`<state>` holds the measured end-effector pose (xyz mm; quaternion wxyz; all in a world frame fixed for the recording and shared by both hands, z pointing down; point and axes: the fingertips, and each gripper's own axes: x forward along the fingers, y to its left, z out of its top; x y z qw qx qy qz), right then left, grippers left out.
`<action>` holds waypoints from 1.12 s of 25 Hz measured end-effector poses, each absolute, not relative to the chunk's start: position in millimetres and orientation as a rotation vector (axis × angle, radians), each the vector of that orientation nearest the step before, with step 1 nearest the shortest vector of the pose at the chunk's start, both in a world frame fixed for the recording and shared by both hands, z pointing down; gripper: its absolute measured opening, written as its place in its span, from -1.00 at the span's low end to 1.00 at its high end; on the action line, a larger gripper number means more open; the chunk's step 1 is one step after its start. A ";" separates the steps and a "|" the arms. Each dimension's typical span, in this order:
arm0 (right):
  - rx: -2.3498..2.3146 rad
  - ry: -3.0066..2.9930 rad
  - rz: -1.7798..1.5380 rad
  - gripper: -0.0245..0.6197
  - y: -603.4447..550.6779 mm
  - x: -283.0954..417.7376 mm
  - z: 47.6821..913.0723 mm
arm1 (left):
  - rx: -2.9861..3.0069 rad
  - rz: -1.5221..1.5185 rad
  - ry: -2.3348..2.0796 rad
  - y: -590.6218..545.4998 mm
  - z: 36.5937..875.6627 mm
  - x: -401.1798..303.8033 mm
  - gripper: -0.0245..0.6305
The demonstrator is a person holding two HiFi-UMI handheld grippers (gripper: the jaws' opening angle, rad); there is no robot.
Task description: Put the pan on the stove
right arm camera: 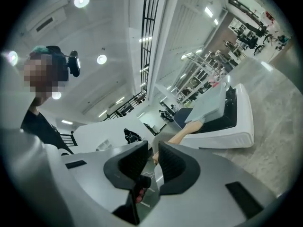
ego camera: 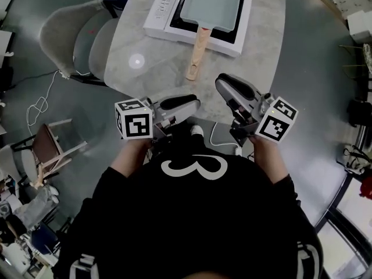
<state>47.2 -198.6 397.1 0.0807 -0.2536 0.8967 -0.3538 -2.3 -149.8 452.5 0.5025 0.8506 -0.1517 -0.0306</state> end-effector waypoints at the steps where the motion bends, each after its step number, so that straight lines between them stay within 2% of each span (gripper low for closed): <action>1: -0.741 2.704 -1.035 -0.71 -191.6 45.6 392.8 | 2.072 -0.077 -0.383 -146.7 448.6 -3.0 -0.63; 7: -0.635 2.834 -0.882 -0.80 -149.6 43.1 360.9 | 2.159 -0.151 -0.467 -127.4 400.7 -4.6 -0.78; 14: -0.493 2.979 -0.682 -0.85 -111.3 40.5 320.0 | 2.346 -0.193 -0.624 -119.2 336.5 -8.5 -0.86; 28: -0.543 3.004 -0.577 -0.87 -83.5 39.9 298.2 | 2.591 -0.093 -0.654 -97.3 296.0 -6.3 -0.87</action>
